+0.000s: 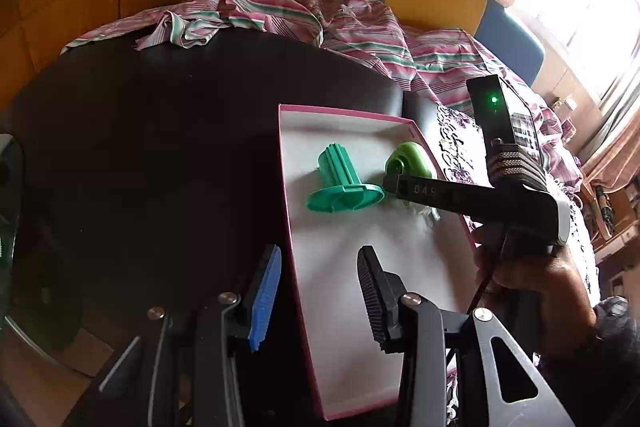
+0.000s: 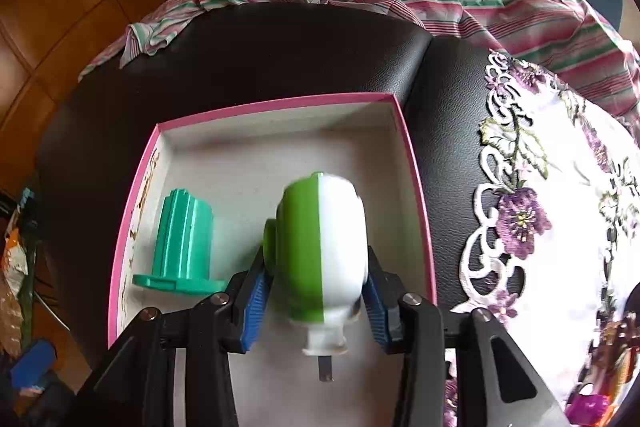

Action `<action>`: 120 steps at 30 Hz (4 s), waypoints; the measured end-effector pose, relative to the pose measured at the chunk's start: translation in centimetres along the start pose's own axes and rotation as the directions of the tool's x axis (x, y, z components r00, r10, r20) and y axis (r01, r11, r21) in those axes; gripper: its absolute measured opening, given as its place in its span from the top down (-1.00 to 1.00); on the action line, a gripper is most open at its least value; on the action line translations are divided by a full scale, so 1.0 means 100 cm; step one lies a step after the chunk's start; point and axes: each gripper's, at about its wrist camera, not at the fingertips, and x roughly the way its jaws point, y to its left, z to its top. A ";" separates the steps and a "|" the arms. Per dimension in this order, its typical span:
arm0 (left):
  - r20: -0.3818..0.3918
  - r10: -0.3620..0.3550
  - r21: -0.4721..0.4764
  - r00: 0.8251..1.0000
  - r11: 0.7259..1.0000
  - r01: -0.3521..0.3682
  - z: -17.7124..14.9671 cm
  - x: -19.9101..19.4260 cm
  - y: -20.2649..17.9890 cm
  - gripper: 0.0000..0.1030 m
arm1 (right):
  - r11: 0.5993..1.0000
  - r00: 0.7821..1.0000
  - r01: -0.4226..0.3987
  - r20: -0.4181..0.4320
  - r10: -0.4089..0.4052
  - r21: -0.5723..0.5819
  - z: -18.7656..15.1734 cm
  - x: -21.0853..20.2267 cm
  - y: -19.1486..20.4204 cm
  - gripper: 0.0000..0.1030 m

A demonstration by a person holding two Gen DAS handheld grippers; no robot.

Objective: Organize rigid objects
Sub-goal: 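Lower the green-white plug into the tray and open the right tool, then move the left tool to the brown flower mold and grasp it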

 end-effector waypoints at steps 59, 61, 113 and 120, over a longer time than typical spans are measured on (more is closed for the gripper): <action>0.051 0.039 0.273 0.998 0.961 -0.052 -0.035 -0.014 -0.101 -0.20 | 0.950 0.921 0.245 0.259 -0.290 0.193 -0.148 -0.183 -0.155 -0.10; 0.050 0.033 0.287 0.998 0.957 -0.046 -0.035 -0.013 -0.107 -0.20 | 0.944 0.916 0.258 0.258 -0.307 0.206 -0.150 -0.189 -0.168 -0.10; -0.168 -0.210 0.664 0.963 0.698 0.268 -0.038 0.147 -0.417 -0.09 | 0.680 0.921 0.122 0.172 -0.348 0.723 -0.196 -0.205 -0.379 -0.26; -0.171 -0.232 0.630 0.958 0.721 0.287 -0.036 0.150 -0.405 0.53 | 0.700 0.918 0.158 0.157 -0.363 0.697 -0.192 -0.201 -0.374 -0.26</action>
